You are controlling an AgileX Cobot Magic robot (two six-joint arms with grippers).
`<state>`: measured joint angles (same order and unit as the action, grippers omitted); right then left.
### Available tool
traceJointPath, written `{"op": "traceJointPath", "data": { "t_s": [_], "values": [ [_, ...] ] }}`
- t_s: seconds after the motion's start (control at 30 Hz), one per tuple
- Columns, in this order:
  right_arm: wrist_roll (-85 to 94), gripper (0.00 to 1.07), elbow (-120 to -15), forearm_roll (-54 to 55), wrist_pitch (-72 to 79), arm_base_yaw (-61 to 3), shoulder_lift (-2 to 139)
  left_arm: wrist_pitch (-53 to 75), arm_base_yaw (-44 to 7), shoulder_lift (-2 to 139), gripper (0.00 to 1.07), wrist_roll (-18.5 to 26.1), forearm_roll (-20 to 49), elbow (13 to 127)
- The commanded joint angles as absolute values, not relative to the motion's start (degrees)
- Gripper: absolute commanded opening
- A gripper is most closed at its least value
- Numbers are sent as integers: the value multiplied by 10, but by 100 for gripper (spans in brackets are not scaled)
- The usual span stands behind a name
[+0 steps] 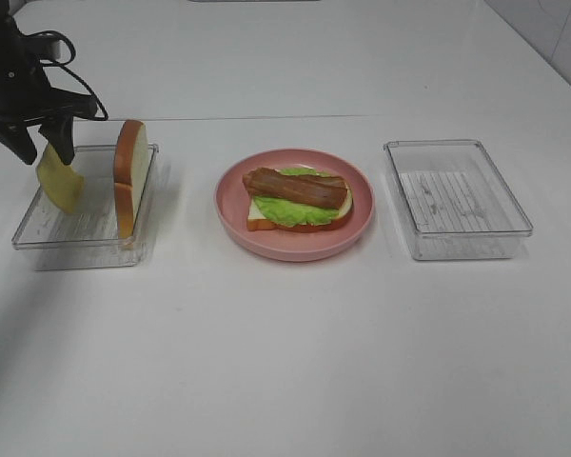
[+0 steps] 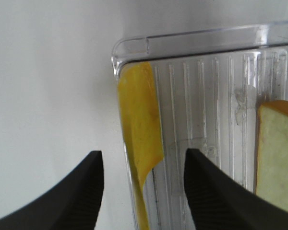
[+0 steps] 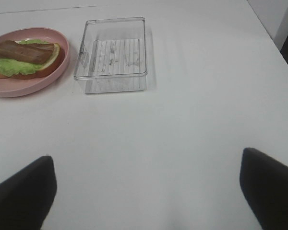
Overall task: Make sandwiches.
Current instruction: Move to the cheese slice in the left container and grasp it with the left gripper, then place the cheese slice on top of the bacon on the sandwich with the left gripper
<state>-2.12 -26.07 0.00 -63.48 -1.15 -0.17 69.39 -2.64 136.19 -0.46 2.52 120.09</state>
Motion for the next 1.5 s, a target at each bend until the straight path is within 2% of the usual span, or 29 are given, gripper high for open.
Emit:
{"op": "traceJointPath", "data": {
  "t_s": [0.03, 0.27, 0.4, 0.6, 0.67, 0.77, 0.8, 0.83, 0.9, 1.23, 1.5],
  "values": [
    [-18, 98, -259, 0, -630, -11, -19, 686, -26, 1362, 49, -7, 29, 1203],
    [-18, 98, -259, 0, -630, -11, -19, 684, -26, 1365, 49, -7, 27, 1203],
    [-18, 98, -259, 0, -630, -11, -19, 686, -26, 1372, 41, -7, 27, 1203],
    [-18, 98, -259, 0, -630, -11, -19, 685, -26, 1372, 39, -7, 28, 1203],
    [-18, 98, -259, 0, -630, -11, -19, 687, -26, 1372, 30, -7, 27, 1203],
    [-18, 98, -259, 0, -630, -11, -19, 687, -26, 1372, 27, -7, 27, 1203],
    [-18, 98, -259, 0, -630, -11, -19, 687, -26, 1372, 17, -7, 27, 1203],
    [-18, 98, -259, 0, -630, -11, -19, 688, -26, 1372, 3, -6, 27, 1203],
    [-18, 98, -259, 0, -630, -11, -19, 688, -26, 1372, 0, -5, 27, 1203],
    [-18, 98, -259, 0, -630, -11, -19, 692, -26, 1347, 0, 0, 29, 1204],
    [-18, 98, -259, 0, -630, -11, -19, 692, -27, 1259, 0, 0, 33, 1205]
  ]
}}
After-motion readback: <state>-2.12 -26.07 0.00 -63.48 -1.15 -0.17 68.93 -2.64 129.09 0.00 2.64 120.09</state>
